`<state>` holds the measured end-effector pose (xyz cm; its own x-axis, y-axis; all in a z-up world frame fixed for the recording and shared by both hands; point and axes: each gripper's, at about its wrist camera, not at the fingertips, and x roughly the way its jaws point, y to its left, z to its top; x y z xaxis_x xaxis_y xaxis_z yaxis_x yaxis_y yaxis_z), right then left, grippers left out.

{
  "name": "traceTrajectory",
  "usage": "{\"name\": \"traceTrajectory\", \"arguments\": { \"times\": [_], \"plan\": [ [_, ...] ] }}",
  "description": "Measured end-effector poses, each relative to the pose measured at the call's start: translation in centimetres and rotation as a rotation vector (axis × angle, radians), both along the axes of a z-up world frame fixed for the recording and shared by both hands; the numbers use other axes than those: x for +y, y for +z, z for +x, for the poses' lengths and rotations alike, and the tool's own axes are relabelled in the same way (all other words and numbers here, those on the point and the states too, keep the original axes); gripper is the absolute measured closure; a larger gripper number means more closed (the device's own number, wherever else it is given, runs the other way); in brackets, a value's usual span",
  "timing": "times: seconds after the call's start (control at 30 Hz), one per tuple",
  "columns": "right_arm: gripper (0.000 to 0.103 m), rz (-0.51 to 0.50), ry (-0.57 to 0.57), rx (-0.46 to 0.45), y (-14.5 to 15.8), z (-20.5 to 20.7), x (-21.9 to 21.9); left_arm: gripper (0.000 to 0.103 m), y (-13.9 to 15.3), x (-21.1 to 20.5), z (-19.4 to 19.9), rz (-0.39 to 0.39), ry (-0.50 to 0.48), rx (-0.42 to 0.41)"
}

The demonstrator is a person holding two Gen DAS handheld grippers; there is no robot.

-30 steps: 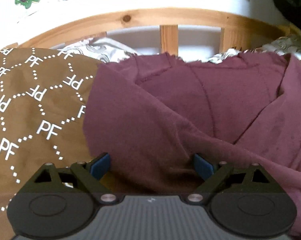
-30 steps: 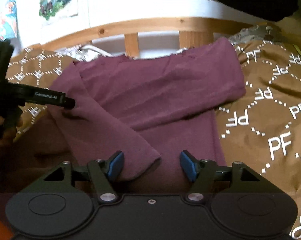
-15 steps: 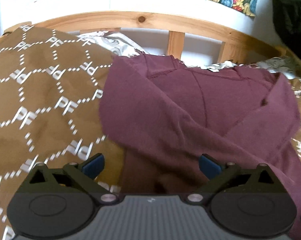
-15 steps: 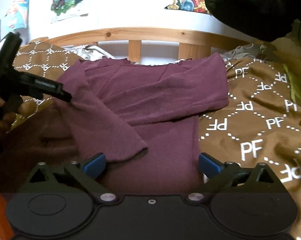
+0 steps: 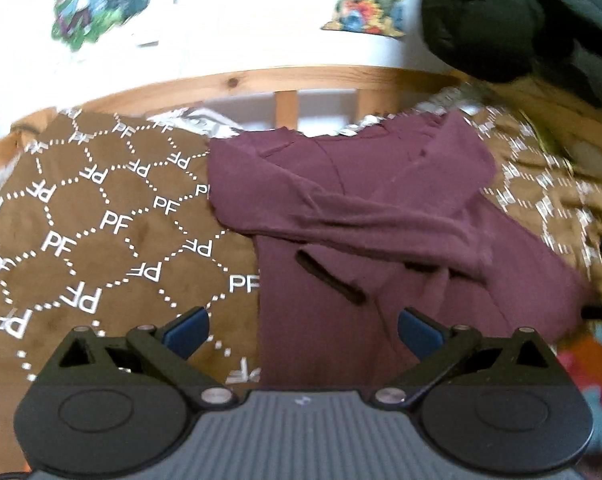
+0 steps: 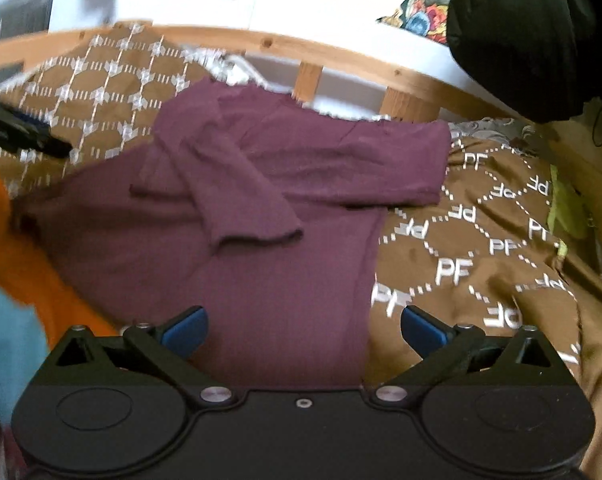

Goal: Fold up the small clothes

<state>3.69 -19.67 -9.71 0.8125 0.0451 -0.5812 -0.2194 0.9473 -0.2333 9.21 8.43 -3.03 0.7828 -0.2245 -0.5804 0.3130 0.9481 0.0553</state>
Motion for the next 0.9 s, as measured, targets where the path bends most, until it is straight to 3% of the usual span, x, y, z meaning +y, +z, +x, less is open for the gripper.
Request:
{"name": "traceTrajectory", "arguments": {
  "times": [0.23,0.4,0.6,0.7,0.77,0.83,0.9],
  "plan": [
    [0.001,-0.165,-0.003,0.082,-1.8,-1.9,1.7,0.001,-1.0,-0.2,-1.9,0.054,-0.029,0.056],
    [0.001,-0.275,0.004,0.061,-3.0,-1.7,2.8,0.001,-1.8,-0.9,-2.4,0.074,-0.062,0.074],
    [0.002,-0.288,0.055,0.050,-3.9,-0.2,3.6,0.001,-2.6,-1.7,-2.7,0.118,-0.100,0.084],
    [0.016,-0.259,0.085,0.036,-4.0,0.3,3.7,0.001,-2.9,-1.7,-2.8,0.128,-0.110,0.087],
    [0.032,-0.230,0.099,0.022,-4.0,0.3,3.8,0.001,-3.1,-1.8,-2.9,0.141,-0.119,0.084],
    [0.058,-0.203,0.123,0.007,-3.9,0.0,4.0,0.001,-3.3,-2.2,-3.1,0.168,-0.139,0.077],
    [0.072,-0.180,0.140,-0.002,-3.6,-0.2,4.3,0.001,-3.7,-2.6,-3.4,0.207,-0.169,0.067]
  ]
}}
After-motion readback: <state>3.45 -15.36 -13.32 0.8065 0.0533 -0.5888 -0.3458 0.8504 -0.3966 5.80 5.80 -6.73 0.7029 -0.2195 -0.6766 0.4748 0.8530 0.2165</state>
